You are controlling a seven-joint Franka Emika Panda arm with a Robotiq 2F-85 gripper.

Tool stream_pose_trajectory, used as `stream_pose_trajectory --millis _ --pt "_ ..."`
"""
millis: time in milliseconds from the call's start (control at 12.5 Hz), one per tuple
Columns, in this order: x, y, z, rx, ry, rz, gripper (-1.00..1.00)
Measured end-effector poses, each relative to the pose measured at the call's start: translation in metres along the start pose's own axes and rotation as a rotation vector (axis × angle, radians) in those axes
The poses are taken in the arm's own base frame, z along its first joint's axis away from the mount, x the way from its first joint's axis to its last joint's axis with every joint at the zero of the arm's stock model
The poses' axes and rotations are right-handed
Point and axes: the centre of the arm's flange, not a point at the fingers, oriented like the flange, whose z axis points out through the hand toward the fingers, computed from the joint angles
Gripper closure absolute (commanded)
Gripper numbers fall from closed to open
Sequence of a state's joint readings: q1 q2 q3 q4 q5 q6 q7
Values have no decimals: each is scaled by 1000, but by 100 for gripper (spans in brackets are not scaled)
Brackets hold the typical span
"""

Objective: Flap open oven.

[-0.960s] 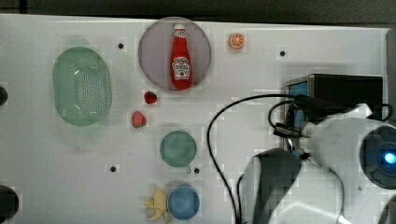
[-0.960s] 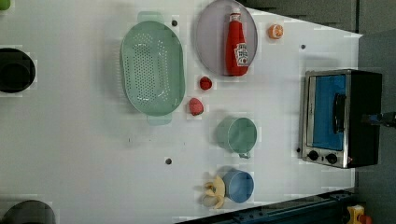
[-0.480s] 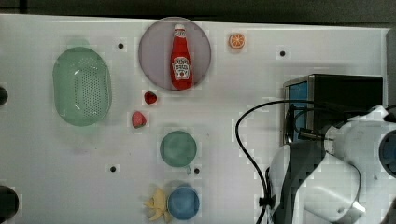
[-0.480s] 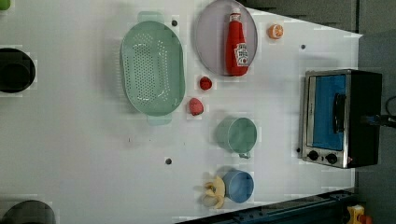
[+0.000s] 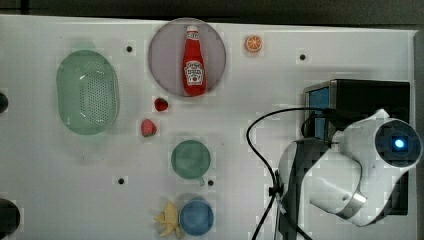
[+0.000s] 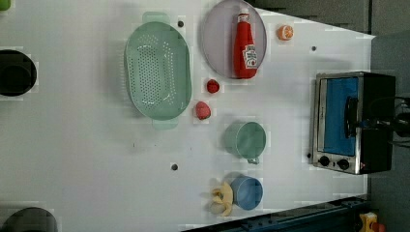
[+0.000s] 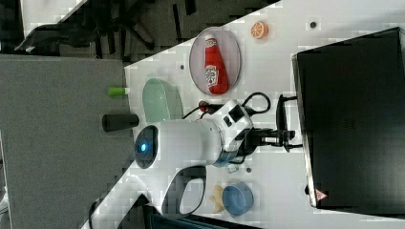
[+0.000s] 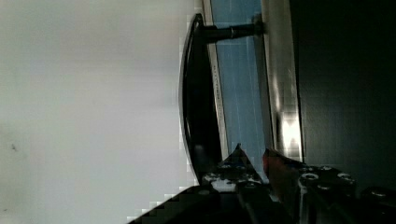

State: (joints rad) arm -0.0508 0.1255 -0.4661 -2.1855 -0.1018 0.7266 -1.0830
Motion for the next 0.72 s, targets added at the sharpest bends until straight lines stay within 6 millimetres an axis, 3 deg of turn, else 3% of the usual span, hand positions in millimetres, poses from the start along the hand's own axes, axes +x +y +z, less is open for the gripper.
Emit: stream_pose_trajectory --millis 240,720 --pt "8 -10 23 -11 -15 -22 65" --pt "11 -13 25 -29 -6 -47 65"
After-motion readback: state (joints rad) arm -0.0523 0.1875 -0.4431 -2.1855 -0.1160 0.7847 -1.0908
